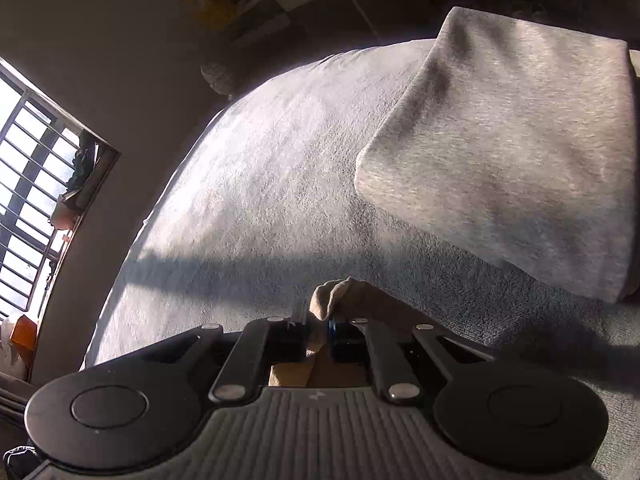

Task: Fold clothes
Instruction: 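Grasp the trouser leg cuff with the right tool, then grasp the waistband with the left tool while the right tool pulls the cuff taut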

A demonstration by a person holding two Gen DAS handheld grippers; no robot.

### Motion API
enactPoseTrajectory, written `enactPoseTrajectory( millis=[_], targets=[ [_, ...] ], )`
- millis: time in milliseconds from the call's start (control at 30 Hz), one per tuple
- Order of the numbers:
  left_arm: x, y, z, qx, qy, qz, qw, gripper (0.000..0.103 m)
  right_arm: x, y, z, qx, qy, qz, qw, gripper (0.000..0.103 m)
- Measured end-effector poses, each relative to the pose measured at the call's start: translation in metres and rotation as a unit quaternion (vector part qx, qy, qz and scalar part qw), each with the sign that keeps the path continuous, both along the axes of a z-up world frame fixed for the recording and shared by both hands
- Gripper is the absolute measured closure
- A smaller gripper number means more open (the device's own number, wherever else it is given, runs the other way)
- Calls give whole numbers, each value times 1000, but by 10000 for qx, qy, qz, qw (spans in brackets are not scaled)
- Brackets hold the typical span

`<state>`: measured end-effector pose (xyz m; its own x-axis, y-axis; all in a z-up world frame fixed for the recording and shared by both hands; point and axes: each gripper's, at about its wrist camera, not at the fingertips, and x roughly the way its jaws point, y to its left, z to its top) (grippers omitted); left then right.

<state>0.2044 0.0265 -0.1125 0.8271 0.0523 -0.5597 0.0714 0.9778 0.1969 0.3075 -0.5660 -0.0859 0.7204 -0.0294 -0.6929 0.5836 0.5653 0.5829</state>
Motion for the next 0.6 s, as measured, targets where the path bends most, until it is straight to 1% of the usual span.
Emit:
enactPoseTrajectory(
  millis=[33,133,200,233,267,333,367,400,433,467,500,567,600],
  targets=[
    [1,2,-1,-15,-8,39,10000,43,0,-4,-7,92,18,-90,9999,91],
    [3,7,-1,-98,-44,158,9998,43,-9,-11,-15,323,-300,-126,9990,91],
    [3,10,-3,-170,-46,232,9996,43,-16,-10,-13,218,-494,9,9985,90],
    [4,10,-4,-181,-33,244,9995,43,-19,-12,-12,281,-582,47,9979,90],
    [5,10,-5,-192,-21,255,9995,43,-21,-13,-11,344,-670,85,9971,88],
    [5,9,-6,-166,-33,251,9995,43,-17,-18,-12,623,-665,161,9957,64],
    [5,9,-7,-153,-37,247,9996,43,-12,-20,-12,724,-564,232,9955,29],
    [5,10,-7,-166,-31,247,9996,43,-4,-21,-12,706,-182,301,9969,11],
    [5,10,-7,-180,-25,248,9995,42,4,-21,-12,688,201,370,9967,1],
    [6,10,-7,-187,-20,249,9995,42,12,-22,-12,668,583,439,9951,5],
    [6,10,-7,-182,-18,251,9995,42,12,-21,-8,480,678,413,9957,5],
    [6,10,-6,-175,-25,260,9995,42,8,-18,2,358,756,381,9958,5],
    [5,9,-6,-172,-28,265,9995,42,1,-16,8,327,707,387,9962,5]
  ],
)
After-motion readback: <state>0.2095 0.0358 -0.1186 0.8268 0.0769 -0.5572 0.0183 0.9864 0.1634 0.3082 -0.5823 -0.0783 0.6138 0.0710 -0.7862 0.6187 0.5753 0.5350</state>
